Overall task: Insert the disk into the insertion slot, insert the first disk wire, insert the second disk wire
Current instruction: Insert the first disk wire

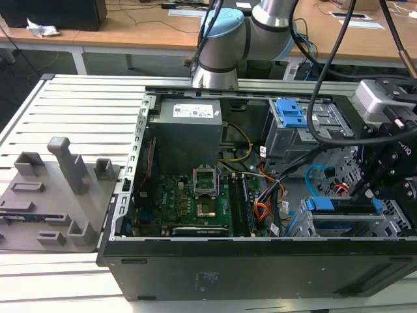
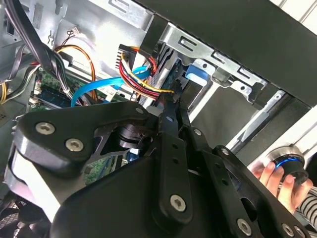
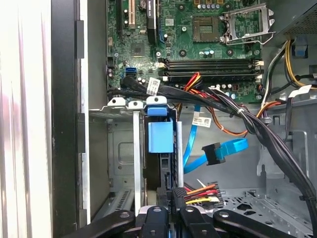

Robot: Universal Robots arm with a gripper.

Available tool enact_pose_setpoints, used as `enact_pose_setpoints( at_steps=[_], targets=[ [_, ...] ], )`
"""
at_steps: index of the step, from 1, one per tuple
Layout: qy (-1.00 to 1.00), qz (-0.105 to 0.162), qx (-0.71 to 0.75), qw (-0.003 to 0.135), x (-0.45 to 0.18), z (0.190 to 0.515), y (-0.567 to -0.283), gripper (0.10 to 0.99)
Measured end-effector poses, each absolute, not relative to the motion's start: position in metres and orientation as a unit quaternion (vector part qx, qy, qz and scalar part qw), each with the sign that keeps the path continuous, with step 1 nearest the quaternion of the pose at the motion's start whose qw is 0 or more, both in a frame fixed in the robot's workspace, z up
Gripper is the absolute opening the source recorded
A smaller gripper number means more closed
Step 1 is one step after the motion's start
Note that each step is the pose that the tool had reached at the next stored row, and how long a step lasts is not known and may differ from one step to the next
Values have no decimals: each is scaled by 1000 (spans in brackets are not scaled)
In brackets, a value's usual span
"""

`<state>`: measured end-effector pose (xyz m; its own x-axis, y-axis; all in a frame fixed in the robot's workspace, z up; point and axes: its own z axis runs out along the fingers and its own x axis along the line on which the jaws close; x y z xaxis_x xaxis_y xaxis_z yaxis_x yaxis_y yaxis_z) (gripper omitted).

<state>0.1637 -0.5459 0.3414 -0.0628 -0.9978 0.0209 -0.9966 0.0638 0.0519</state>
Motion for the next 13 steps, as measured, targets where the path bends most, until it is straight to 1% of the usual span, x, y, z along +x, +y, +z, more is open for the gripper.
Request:
enact_pose_setpoints(
  at_steps=[11, 12, 13],
  targets=[
    [-729, -12, 684, 25, 166, 340, -546, 161],
    [-729, -12, 684, 25, 166, 340, -546, 169],
    [-729, -12, 684, 25, 166, 340, -546, 227]
  ],
)
